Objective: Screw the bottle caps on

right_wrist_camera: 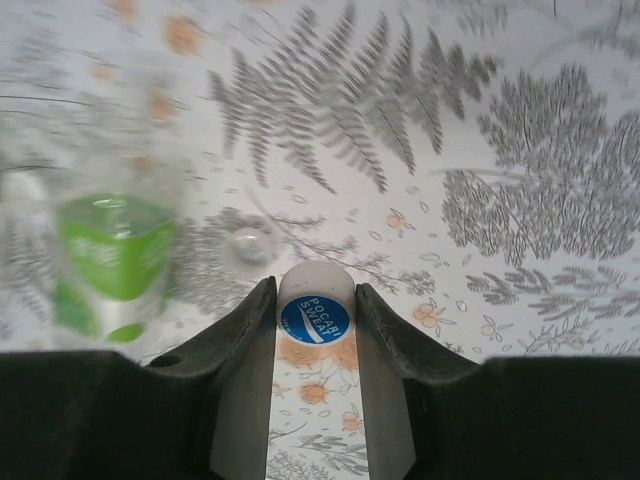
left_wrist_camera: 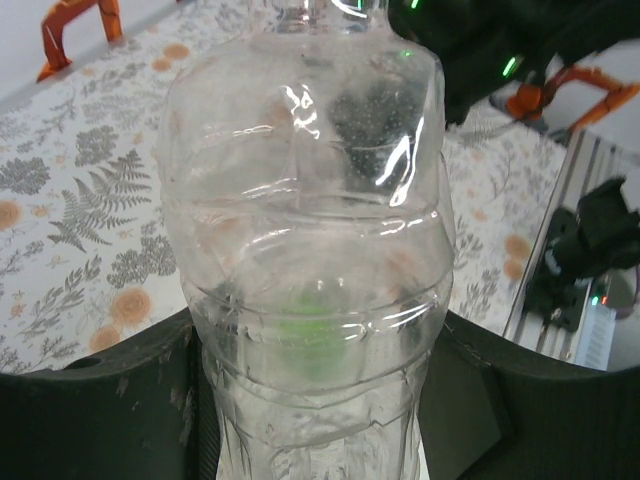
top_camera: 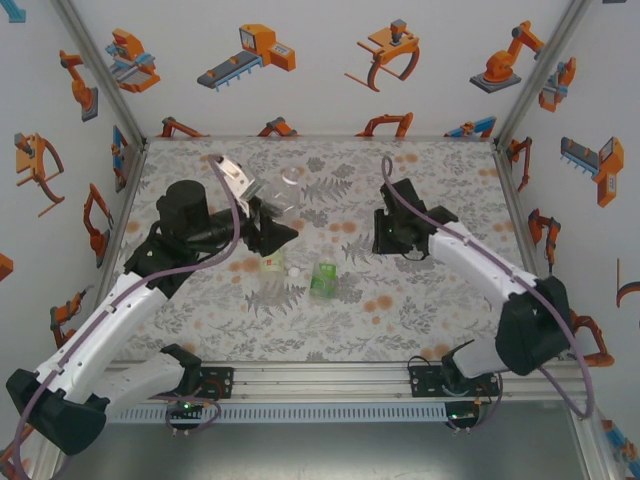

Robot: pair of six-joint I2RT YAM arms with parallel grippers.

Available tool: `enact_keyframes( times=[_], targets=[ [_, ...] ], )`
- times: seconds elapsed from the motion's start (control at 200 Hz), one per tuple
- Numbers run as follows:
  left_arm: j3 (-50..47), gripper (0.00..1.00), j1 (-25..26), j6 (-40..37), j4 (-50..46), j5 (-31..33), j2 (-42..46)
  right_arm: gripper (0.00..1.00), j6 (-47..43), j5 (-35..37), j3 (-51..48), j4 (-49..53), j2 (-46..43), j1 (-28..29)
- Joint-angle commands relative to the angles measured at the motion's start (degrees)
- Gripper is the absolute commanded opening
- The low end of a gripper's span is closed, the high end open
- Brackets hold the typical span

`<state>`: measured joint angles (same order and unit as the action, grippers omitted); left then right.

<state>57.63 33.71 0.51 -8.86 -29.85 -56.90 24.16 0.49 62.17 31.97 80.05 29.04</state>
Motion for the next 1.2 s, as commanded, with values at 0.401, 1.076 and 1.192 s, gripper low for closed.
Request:
enact_keyframes(
  times=[0.401,1.076,1.192],
  targets=[
    [1.34,0.0,8.16,-31.59,-17.67,-0.55,-3.34,0.0,-23.05,-43.52,3.32,-20.01,-21.78,0.85],
    [1.32,0.0,16.47,-41.21,-21.02,2.69,-4.47,0.0,-55.65,-58.09,6.46,-3.05,-22.62,7.41],
    [1.37,0.0,16.95,-41.12,-20.93,2.64,-4.53,0.0,-56.93,-56.3,6.28,-1.34,-21.96,8.55]
  ],
)
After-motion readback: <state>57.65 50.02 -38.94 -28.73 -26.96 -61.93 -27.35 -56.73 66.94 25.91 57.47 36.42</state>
